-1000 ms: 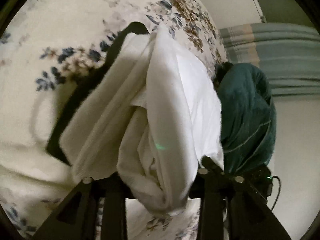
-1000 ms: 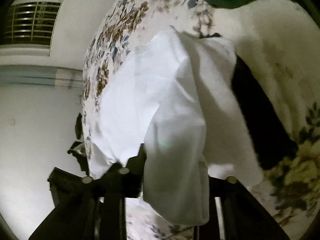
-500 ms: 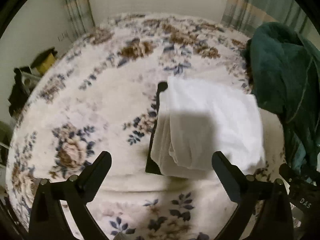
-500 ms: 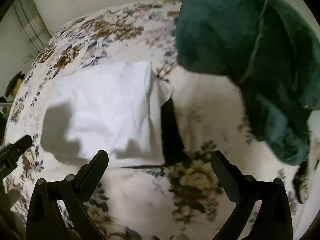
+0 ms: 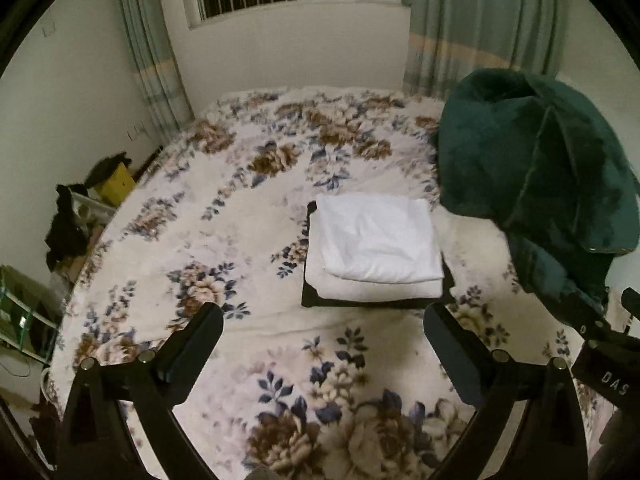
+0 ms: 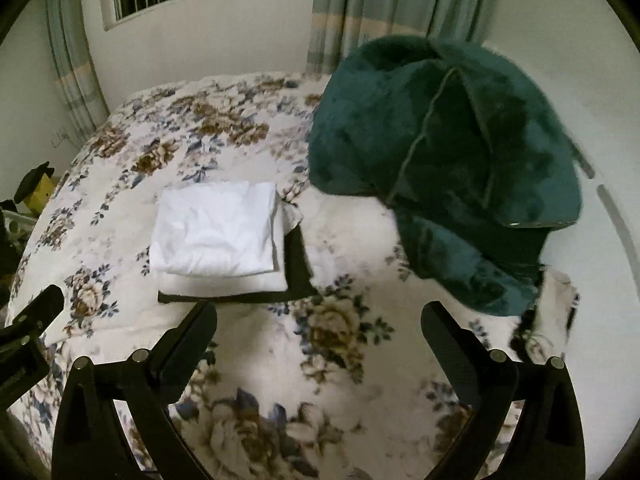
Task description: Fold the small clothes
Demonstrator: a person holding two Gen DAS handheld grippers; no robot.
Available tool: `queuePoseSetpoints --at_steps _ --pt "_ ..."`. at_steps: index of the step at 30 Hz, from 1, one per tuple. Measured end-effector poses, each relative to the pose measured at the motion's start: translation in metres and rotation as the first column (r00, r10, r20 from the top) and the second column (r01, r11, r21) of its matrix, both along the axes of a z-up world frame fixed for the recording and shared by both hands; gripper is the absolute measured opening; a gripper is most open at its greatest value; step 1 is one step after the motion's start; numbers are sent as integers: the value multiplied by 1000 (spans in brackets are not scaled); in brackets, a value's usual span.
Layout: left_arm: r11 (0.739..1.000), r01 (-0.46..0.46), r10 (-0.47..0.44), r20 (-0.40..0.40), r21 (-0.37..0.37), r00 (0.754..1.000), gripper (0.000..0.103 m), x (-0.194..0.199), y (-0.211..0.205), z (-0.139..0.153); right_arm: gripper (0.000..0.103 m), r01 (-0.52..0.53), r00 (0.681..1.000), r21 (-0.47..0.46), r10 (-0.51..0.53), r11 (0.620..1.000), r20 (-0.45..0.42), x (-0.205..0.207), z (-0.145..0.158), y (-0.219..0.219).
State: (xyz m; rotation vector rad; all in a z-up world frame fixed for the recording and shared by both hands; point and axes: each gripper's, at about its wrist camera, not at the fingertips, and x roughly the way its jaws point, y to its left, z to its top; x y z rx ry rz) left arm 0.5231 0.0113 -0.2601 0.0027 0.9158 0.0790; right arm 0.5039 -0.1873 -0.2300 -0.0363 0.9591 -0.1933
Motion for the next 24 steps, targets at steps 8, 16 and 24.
queuePoseSetpoints --at_steps 8,16,24 --pt "1000 3 -1 111 -11 994 103 -88 -9 89 103 -24 992 -25 27 999 126 -116 103 0" --pt "1000 3 -2 185 -5 983 103 -155 -14 145 103 -69 970 -17 72 997 233 -215 192 4" --pt "1000 -4 9 232 -20 973 103 -204 -9 176 103 -109 952 -14 108 994 287 -282 241 7"
